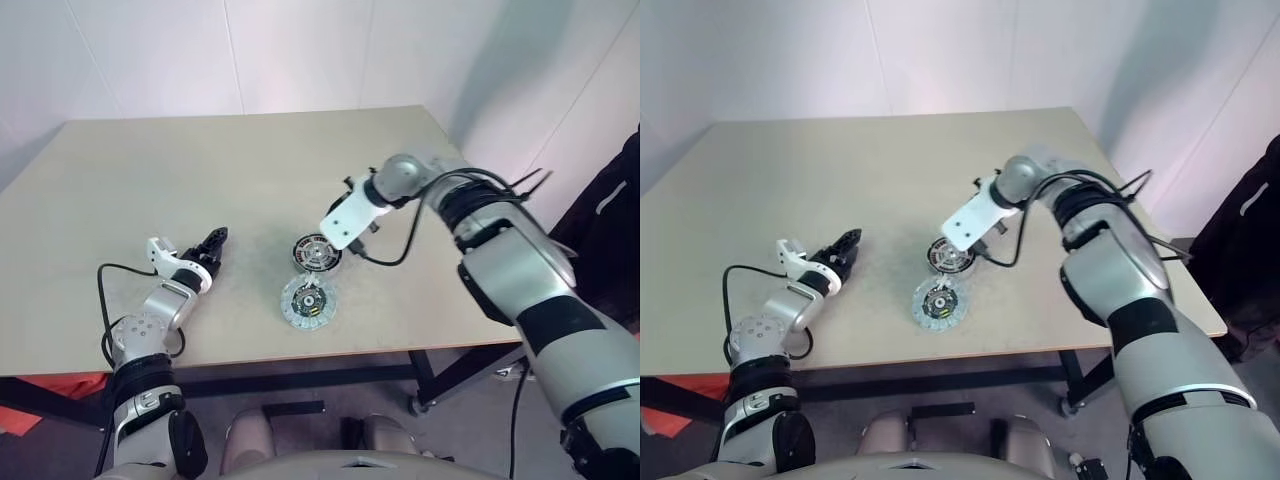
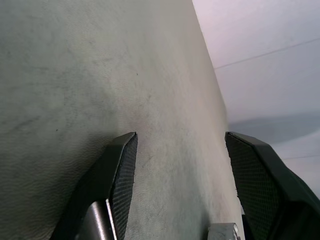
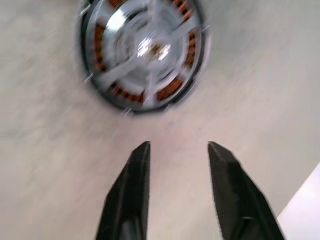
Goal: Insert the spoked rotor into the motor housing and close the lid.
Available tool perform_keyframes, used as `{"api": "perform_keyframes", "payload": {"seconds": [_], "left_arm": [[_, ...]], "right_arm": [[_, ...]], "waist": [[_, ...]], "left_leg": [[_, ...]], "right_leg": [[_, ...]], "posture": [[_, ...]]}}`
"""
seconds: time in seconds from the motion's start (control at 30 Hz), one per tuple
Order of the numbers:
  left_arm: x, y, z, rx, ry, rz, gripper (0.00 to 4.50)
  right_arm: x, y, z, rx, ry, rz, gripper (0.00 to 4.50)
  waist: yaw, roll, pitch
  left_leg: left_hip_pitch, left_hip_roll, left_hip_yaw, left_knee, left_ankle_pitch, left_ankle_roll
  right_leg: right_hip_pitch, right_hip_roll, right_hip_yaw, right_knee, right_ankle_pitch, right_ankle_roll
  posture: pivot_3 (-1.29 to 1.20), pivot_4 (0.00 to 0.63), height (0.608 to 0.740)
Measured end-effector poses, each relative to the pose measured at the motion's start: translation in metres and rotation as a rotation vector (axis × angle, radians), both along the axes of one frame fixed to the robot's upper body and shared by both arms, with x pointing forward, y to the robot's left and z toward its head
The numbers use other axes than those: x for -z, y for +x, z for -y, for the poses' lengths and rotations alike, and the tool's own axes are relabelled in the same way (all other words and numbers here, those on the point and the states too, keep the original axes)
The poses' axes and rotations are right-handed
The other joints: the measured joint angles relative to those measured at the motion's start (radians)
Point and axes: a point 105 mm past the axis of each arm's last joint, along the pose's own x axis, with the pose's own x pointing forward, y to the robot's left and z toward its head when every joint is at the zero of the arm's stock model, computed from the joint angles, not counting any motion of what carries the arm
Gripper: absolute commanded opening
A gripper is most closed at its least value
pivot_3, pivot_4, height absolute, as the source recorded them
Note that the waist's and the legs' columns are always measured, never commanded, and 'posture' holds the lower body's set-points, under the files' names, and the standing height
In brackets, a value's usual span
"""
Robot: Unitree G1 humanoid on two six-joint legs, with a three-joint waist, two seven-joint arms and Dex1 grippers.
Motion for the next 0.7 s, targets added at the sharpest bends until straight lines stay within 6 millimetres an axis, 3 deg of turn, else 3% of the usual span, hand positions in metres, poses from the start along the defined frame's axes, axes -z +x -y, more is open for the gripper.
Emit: {"api": "perform_keyframes", "payload": {"seconds": [0.1,0.23,0.47,0.7], "left_arm": [[0.002,0.003,0.002,0.001,-0.001,-0.004,3.03],[0.003,0.009,0.006,0.006,-0.002,-0.005,3.03],[0.004,0.009,0.007,0.014,0.004,0.002,3.03],[0.003,0.004,0.005,0.006,0.009,0.015,3.03]], "right_arm": [[0.009,-0.012,0.010,-0.043,-0.042,-0.059,1.88],[0.021,-0.026,0.001,-0.112,-0.051,-0.110,1.88],[0.025,-0.031,-0.023,-0.162,-0.020,-0.103,1.88],[0.040,-0.035,-0.024,-0.167,-0.050,-0.134,1.88]], "waist": [[-0.001,0.000,0.000],[0.003,0.001,0.000],[0.010,0.000,0.000],[0.007,0.000,0.000]], "left_leg": [[0.003,0.000,0.000,0.000,0.000,0.000],[0.004,0.000,0.000,0.000,0.000,0.000],[0.007,0.000,-0.001,0.002,0.000,0.000],[0.006,0.000,-0.001,0.001,0.000,0.000]], "right_leg": [[0.003,0.000,0.000,0.001,0.000,0.000],[0.004,0.000,0.000,0.001,0.000,0.001],[0.009,0.000,0.000,0.000,-0.003,0.005],[0.009,0.000,0.000,-0.001,0.000,0.001]], "posture": [[0.00,0.000,0.740],[0.00,0.000,0.740],[0.00,0.000,0.740],[0.00,0.000,0.740]]}}
